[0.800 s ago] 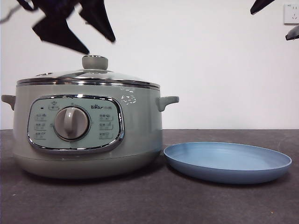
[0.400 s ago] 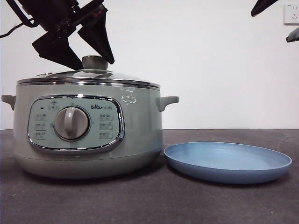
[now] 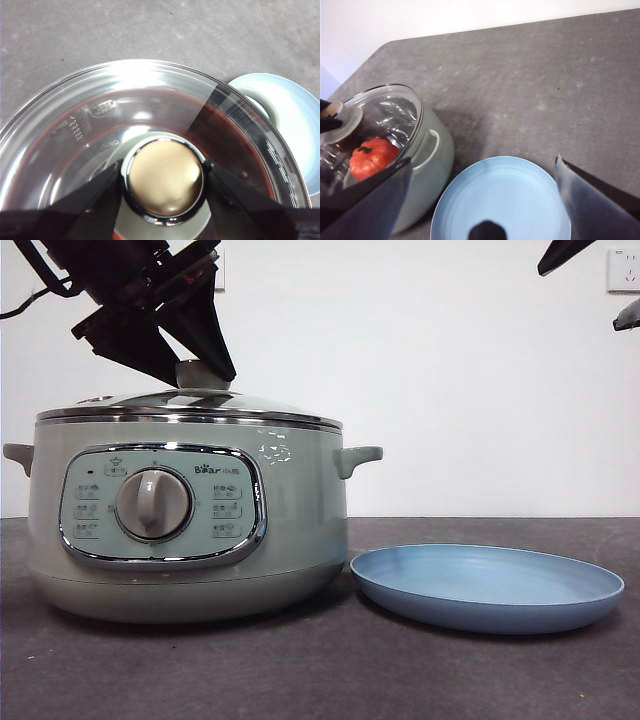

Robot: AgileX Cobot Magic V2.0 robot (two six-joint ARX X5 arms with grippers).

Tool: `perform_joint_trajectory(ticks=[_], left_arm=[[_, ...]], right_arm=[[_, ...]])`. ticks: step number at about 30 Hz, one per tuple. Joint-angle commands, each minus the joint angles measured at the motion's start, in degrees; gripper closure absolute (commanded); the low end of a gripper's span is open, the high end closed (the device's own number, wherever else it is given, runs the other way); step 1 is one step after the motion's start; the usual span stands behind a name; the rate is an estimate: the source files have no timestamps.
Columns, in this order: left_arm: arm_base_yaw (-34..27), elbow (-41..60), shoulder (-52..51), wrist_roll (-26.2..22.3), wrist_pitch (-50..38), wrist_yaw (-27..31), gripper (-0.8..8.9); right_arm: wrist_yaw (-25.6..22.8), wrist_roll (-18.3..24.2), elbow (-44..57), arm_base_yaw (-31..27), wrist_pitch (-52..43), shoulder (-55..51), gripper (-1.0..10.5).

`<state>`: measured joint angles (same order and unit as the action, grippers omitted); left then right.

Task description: Take the pumpkin out from the steamer,put the pumpkin in the blue plate,close the lid

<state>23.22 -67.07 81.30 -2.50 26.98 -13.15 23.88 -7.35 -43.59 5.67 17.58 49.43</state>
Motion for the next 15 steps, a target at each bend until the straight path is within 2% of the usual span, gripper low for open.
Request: perform_joint_trajectory(ticks=[1, 7, 12, 15], left_arm=[[0.07, 0.2, -1.64, -0.61, -1.64, -0.24, 8.22], [0.07, 0.2, -9.57, -0.46, -2.67, 3.28, 8.22], [0.07, 0.2, -17.79, -0.46, -1.97, 8.17, 8.22], [0.07, 0.2, -22.53, -0.48, -0.87, 13.11, 8.22]], right_arm=[[0.11, -1.77, -0.13, 0.11, -0.17, 0.02, 4.7], [0.24, -1.84, -0.98, 1.31, -0.83, 0.28, 4.7], [0.2, -1.77, -5.73, 7.21, -0.79, 3.41, 4.7], [0.17, -1.68, -10.34, 12.33, -0.66, 7.45, 4.7]])
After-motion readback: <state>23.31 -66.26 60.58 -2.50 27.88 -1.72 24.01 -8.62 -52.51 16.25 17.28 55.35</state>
